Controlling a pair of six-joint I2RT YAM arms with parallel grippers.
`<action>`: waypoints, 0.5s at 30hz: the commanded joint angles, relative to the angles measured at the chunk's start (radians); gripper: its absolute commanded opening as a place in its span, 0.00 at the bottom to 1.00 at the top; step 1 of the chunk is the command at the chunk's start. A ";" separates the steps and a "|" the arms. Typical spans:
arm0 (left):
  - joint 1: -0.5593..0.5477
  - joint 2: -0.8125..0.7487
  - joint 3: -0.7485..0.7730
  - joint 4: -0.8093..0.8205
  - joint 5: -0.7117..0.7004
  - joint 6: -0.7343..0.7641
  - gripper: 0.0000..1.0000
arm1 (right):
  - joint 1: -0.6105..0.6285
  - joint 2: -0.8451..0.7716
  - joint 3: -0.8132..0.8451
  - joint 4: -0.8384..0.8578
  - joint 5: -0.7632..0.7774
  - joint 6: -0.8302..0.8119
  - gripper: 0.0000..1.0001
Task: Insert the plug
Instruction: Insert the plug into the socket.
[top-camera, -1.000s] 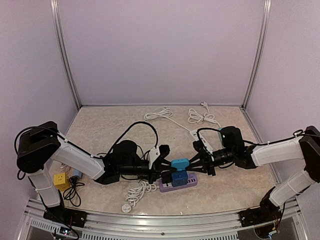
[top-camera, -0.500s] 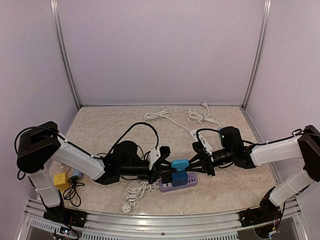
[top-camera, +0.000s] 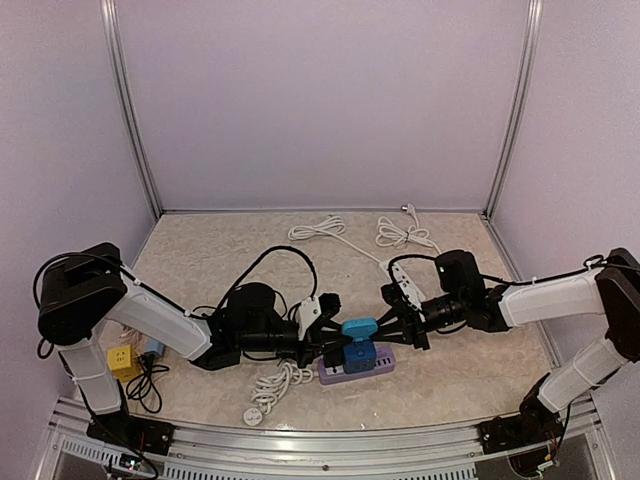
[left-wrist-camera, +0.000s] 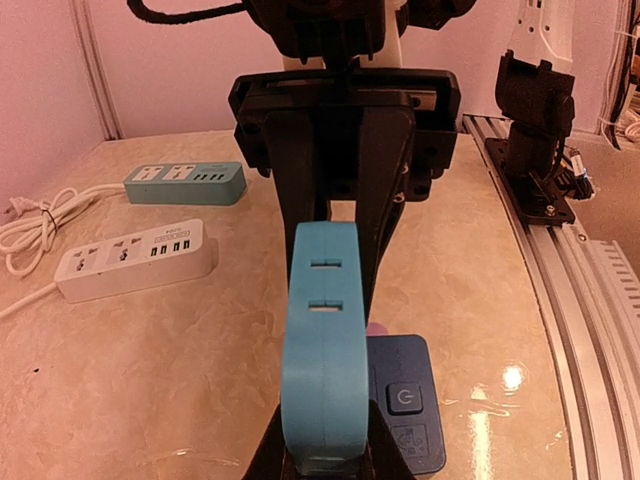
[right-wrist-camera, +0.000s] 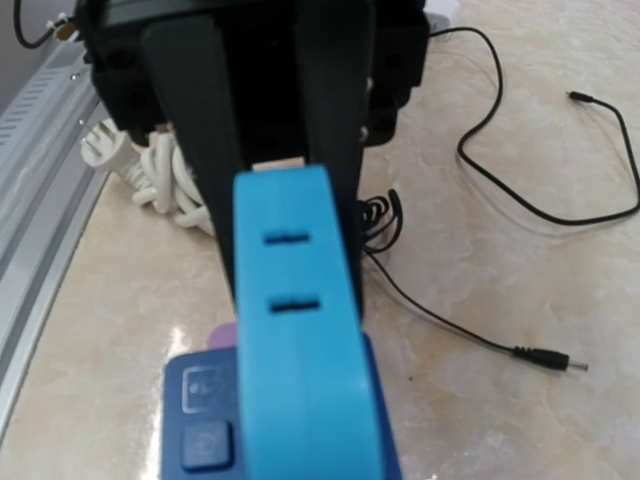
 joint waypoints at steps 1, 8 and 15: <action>-0.041 0.034 -0.002 -0.050 0.038 0.037 0.00 | 0.018 -0.013 0.023 -0.121 0.027 0.013 0.00; -0.062 0.011 -0.015 -0.018 0.035 0.056 0.00 | 0.018 -0.027 0.026 -0.129 0.042 0.026 0.08; -0.066 -0.030 0.000 0.012 -0.035 0.033 0.00 | 0.018 -0.009 -0.008 0.028 0.027 0.121 0.43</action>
